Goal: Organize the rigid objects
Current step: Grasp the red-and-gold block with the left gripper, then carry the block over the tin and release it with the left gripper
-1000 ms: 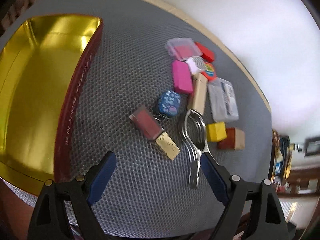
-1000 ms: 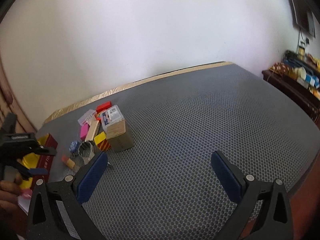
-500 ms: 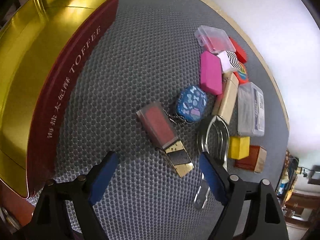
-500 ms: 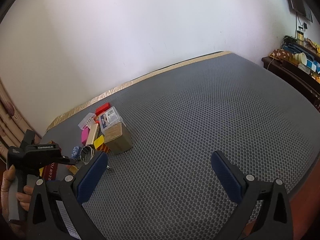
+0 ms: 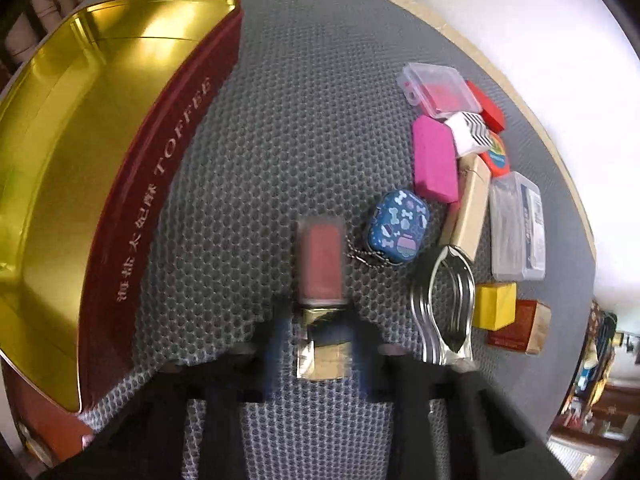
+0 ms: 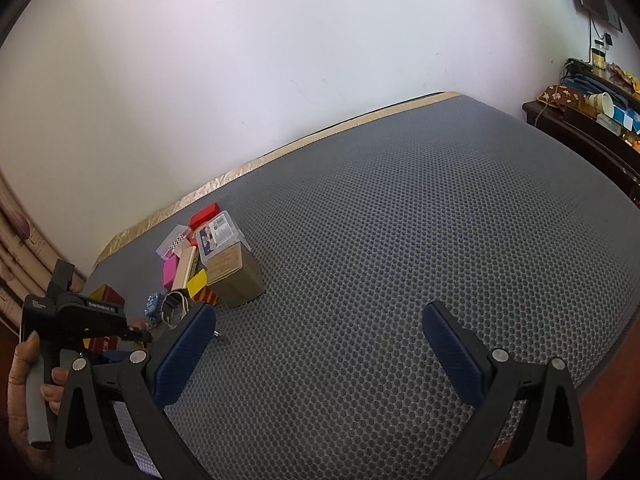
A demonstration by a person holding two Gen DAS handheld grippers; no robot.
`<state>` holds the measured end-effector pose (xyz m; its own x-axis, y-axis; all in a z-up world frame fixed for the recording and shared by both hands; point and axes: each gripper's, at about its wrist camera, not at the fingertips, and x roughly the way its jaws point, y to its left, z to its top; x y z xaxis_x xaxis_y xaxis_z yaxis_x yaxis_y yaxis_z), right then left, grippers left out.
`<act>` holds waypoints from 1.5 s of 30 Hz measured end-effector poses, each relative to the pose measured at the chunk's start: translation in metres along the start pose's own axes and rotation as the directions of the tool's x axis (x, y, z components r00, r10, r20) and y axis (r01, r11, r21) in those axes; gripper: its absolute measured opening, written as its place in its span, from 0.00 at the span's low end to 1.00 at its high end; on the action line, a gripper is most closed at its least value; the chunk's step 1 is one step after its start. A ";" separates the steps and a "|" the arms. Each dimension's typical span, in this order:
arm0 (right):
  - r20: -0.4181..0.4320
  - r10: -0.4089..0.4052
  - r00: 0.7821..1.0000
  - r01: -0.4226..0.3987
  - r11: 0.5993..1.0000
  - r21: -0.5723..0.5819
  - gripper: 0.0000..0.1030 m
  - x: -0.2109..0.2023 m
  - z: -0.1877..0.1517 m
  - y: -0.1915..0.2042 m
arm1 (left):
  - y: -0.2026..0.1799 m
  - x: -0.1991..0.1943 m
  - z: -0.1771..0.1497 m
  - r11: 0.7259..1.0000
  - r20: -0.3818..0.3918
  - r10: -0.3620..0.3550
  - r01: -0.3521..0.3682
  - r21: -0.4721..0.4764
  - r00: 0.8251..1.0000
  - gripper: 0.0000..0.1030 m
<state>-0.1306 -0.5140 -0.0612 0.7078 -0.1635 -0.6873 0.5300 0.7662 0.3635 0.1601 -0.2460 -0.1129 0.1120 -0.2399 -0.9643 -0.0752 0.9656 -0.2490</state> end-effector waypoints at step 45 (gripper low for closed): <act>-0.103 -0.008 0.995 -0.007 0.990 -0.144 1.00 0.030 -0.030 0.033 | 0.149 -0.069 0.073 0.982 0.249 0.153 -0.176 0.074 0.956 0.20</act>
<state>-0.1062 -0.4752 -0.0889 0.6517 -0.1051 -0.7512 0.4523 0.8488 0.2737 0.2134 -0.0784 -0.0768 0.3421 -0.0568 -0.9379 -0.0203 0.9975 -0.0678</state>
